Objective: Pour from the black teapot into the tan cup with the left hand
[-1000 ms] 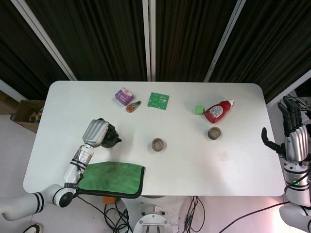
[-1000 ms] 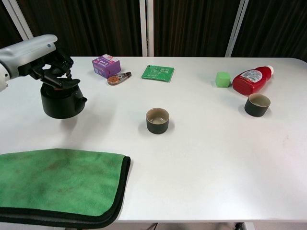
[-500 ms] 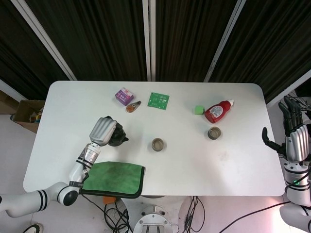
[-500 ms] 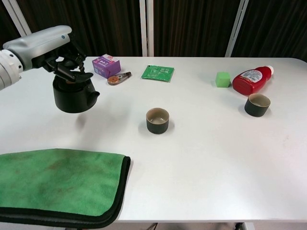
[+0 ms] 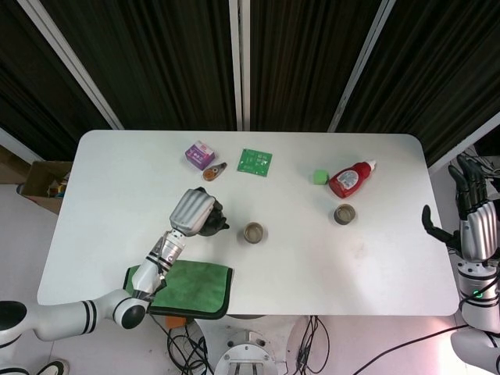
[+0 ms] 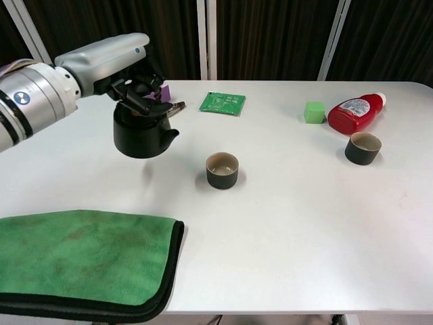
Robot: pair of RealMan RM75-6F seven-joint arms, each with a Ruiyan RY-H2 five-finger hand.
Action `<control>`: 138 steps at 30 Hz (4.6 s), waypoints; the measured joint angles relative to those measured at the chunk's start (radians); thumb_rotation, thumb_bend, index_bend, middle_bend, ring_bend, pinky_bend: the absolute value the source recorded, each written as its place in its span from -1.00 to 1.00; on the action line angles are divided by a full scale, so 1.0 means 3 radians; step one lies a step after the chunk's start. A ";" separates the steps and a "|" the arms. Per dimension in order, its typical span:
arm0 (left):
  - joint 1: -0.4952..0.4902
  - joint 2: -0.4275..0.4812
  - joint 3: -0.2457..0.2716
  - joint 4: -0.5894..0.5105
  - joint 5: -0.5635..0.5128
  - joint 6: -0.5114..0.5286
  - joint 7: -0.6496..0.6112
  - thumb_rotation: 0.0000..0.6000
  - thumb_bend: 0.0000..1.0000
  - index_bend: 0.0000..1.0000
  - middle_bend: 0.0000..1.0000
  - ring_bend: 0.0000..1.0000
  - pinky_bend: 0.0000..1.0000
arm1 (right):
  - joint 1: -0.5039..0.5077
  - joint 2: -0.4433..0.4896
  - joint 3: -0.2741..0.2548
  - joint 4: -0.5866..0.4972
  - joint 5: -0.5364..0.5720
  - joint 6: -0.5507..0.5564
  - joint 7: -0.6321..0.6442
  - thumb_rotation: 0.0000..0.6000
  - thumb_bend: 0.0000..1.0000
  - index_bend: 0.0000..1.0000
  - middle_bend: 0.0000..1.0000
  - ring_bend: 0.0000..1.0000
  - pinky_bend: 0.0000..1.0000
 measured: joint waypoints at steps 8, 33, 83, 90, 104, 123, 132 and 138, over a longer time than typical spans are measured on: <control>-0.0224 -0.0242 -0.0045 0.0187 0.0010 -0.0081 0.0217 1.00 -0.33 0.91 1.00 0.76 -0.04 | -0.0029 0.0012 0.0001 0.0021 0.0027 0.0003 0.0031 1.00 -0.05 -1.00 -1.00 -1.00 -1.00; -0.0466 -0.0450 -0.0089 0.0456 -0.0088 -0.0139 0.0316 1.00 -0.33 0.91 1.00 0.76 -0.04 | -0.0036 -0.0001 0.0013 0.0081 0.0061 -0.0031 0.0082 1.00 -0.05 -1.00 -1.00 -1.00 -1.00; -0.0531 -0.0669 0.0060 0.0790 0.0265 0.0139 0.0654 1.00 -0.33 0.94 1.00 0.80 -0.04 | -0.0024 -0.0047 -0.0002 0.0119 0.0060 -0.0068 0.0087 1.00 -0.05 -1.00 -0.99 -1.00 -1.00; -0.0524 -0.0661 0.0072 0.0785 0.0304 0.0154 0.0653 1.00 -0.33 0.94 1.00 0.80 -0.04 | -0.0021 -0.0044 -0.0008 0.0109 0.0053 -0.0073 0.0084 1.00 -0.05 -1.00 -0.99 -1.00 -1.00; -0.0507 -0.0647 0.0077 0.0764 0.0338 0.0165 0.0650 1.00 -0.33 0.95 1.00 0.80 -0.04 | -0.0015 -0.0023 -0.0025 0.0064 0.0029 -0.0082 0.0055 1.00 -0.05 -1.00 -0.99 -1.00 -1.00; -0.0431 -0.0586 -0.0012 0.0617 0.0189 0.0068 0.0165 1.00 -0.33 0.95 1.00 0.80 -0.04 | -0.0008 -0.0022 -0.0029 0.0027 0.0026 -0.0102 0.0013 1.00 -0.05 -1.00 -0.99 -1.00 -1.00; -0.0396 -0.0580 -0.0087 0.0611 0.0144 0.0098 -0.0069 1.00 -0.33 0.95 1.00 0.80 -0.04 | -0.0010 -0.0038 -0.0037 0.0059 0.0037 -0.0122 0.0030 1.00 -0.05 -1.00 -0.99 -1.00 -1.00; -0.0269 -0.0438 -0.0138 0.0540 0.0064 0.0152 -0.0321 1.00 -0.33 0.95 1.00 0.80 -0.04 | -0.0004 -0.0043 -0.0035 0.0068 0.0034 -0.0123 0.0037 1.00 -0.05 -1.00 -0.99 -1.00 -1.00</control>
